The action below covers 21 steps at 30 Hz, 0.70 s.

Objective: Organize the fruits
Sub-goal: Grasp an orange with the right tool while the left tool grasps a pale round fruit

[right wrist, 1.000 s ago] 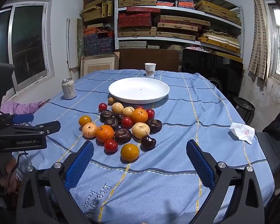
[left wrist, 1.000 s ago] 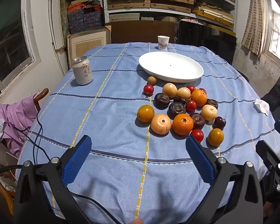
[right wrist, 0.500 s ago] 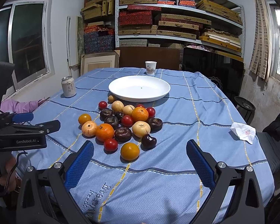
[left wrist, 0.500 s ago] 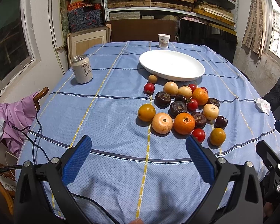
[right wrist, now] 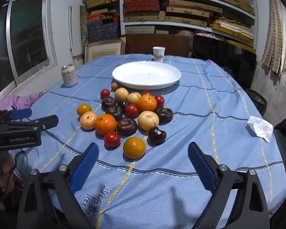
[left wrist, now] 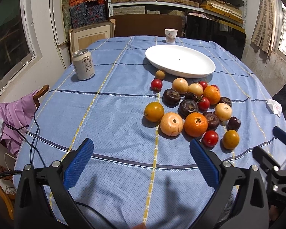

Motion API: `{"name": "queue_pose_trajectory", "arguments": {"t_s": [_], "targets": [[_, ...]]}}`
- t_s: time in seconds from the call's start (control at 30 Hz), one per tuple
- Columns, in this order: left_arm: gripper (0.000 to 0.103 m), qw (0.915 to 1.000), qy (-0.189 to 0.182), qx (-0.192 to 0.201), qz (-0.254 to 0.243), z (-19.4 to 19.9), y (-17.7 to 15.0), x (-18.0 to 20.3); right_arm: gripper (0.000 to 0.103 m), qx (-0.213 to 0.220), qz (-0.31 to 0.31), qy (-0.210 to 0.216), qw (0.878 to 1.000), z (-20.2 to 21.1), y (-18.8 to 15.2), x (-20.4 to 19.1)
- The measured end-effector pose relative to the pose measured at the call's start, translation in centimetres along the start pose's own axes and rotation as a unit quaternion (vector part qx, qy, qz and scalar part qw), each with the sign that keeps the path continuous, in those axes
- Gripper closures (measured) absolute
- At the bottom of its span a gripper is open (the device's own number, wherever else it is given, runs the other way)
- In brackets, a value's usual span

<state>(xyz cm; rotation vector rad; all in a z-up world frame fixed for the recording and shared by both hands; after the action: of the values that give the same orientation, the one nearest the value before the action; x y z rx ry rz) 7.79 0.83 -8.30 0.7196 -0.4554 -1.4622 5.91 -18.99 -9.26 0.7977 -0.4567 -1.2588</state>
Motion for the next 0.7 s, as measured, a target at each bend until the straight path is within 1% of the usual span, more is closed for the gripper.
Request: {"name": "queue_pose_trajectory", "arguments": {"t_s": [0.03, 0.17, 0.2, 0.23, 0.3, 0.33, 0.4, 0.5, 0.57, 0.7], "targets": [[0.004, 1.0, 0.001, -0.004, 0.001, -0.3, 0.0, 0.0, 0.021, -0.01, 0.003, 0.001, 1.0, -0.7, -0.1, 0.0], [0.004, 0.9999, 0.005, -0.015, 0.002, -1.4, -0.1, -0.2, 0.027, -0.036, 0.011, -0.006, 0.999, -3.7, -0.4, -0.1], [0.004, 0.9998, 0.006, -0.017, 0.002, -1.7, -0.1, -0.3, 0.035, -0.042, 0.013, -0.005, 0.999, -4.2, -0.5, -0.2], [0.004, 0.9998, 0.007, -0.018, 0.003, -1.9, -0.1, -0.3, 0.046, -0.05, 0.014, -0.003, 0.999, -4.8, -0.6, -0.3], [0.004, 0.9998, 0.008, -0.021, 0.003, -2.2, -0.1, -0.5, 0.057, -0.063, 0.019, 0.0, 0.998, -5.8, -0.9, -0.6], [0.004, 0.9997, 0.008, -0.022, 0.003, -2.4, -0.1, -0.5, 0.061, -0.068, 0.021, -0.002, 0.997, -6.1, -1.0, -0.7], [0.004, 0.9997, 0.008, -0.024, 0.0, -2.8, -0.1, -0.3, 0.062, -0.073, 0.025, -0.002, 0.997, -6.7, -1.1, -0.8], [0.004, 0.9995, 0.008, -0.028, -0.011, -3.5, -0.1, 0.2, 0.064, -0.068, 0.027, -0.004, 0.997, -6.7, -1.1, -0.8], [0.004, 0.9993, 0.007, -0.031, -0.019, -4.0, -0.1, 0.7, 0.064, -0.067, 0.029, -0.005, 0.997, -6.5, -1.2, -0.7], [0.004, 0.9985, -0.007, -0.029, -0.045, -4.9, 0.4, 2.4, 0.065, -0.054, 0.026, -0.003, 0.998, -5.1, -1.2, -0.2]]}}
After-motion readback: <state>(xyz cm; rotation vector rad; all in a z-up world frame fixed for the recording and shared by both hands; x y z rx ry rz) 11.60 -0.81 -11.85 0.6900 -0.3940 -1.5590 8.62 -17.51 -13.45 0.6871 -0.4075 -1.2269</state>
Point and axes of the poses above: each gripper's, at about its wrist camera, not at the fingertips, and z roughly against the way its jaws point, x to its right, y to its top, the point moved 8 cm from there along -z, roughly the way its jaws point, and after that the axes turned 8 degrees about y, right-handed, at the moved point
